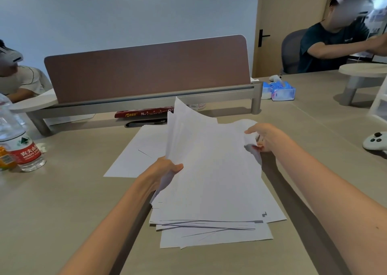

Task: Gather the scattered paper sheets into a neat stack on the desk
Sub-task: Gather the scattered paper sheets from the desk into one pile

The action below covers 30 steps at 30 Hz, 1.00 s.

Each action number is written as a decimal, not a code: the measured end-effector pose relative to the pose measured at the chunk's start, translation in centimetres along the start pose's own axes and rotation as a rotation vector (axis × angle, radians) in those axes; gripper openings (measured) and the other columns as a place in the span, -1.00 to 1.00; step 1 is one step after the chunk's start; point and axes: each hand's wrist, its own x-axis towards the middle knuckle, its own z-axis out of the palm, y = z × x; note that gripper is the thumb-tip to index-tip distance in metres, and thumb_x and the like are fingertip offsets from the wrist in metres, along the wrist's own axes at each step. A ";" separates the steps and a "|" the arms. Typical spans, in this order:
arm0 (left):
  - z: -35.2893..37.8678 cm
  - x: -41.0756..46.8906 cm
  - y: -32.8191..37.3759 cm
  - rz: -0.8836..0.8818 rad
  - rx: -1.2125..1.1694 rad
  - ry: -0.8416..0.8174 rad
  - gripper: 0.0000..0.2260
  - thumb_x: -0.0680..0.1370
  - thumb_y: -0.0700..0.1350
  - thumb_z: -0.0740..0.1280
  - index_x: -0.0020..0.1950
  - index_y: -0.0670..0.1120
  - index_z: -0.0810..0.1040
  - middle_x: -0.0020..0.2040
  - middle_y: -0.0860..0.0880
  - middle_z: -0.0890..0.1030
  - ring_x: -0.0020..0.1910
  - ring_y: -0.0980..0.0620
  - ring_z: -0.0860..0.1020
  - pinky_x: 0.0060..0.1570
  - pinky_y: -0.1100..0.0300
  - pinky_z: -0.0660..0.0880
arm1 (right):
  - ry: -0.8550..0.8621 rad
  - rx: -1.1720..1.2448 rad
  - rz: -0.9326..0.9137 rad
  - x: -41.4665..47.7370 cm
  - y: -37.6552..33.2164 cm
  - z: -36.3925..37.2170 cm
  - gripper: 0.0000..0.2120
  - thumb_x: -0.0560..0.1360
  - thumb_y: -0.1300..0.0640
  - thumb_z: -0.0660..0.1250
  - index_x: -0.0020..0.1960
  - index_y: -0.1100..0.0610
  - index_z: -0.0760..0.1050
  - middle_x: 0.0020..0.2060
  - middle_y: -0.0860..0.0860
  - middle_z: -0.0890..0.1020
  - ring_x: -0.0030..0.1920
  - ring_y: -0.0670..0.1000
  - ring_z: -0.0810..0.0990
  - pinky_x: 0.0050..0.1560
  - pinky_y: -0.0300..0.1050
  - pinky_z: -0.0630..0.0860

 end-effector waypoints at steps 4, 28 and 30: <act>0.6 -0.2 0.3 -0.012 -0.010 0.035 -0.69 0.56 -0.28 0.34 0.28 -0.27 0.42 -0.10 -0.07 0.52 -0.02 -0.08 0.43 -0.01 0.14 0.45 | 0.076 -0.062 -0.052 0.1 1.3 -0.1 -0.56 0.39 0.28 0.45 0.24 0.31 0.45 -0.03 0.15 0.51 -0.07 0.16 0.48 -0.14 -0.03 0.46; 0.4 -2.0 0.0 0.038 -0.237 -0.028 -0.83 0.62 -0.23 0.26 0.20 -0.20 0.46 -0.15 0.01 0.54 -0.04 -0.01 0.50 0.05 0.17 0.38 | -0.278 -0.360 -0.218 -2.4 5.6 -3.7 -0.67 0.52 0.06 0.38 -0.28 0.25 0.40 -0.25 0.19 0.50 -0.26 0.11 0.48 -0.25 -0.12 0.38; 0.4 -2.0 0.0 0.041 -0.234 -0.001 -0.90 0.62 -0.24 0.26 0.13 -0.16 0.46 -0.16 -0.01 0.54 -0.02 -0.07 0.51 0.16 0.09 0.32 | -0.301 -0.317 -0.235 -2.8 5.5 -2.6 -0.64 0.57 -0.02 0.29 -0.03 0.31 0.51 -0.15 0.20 0.55 -0.16 0.08 0.54 -0.12 -0.15 0.43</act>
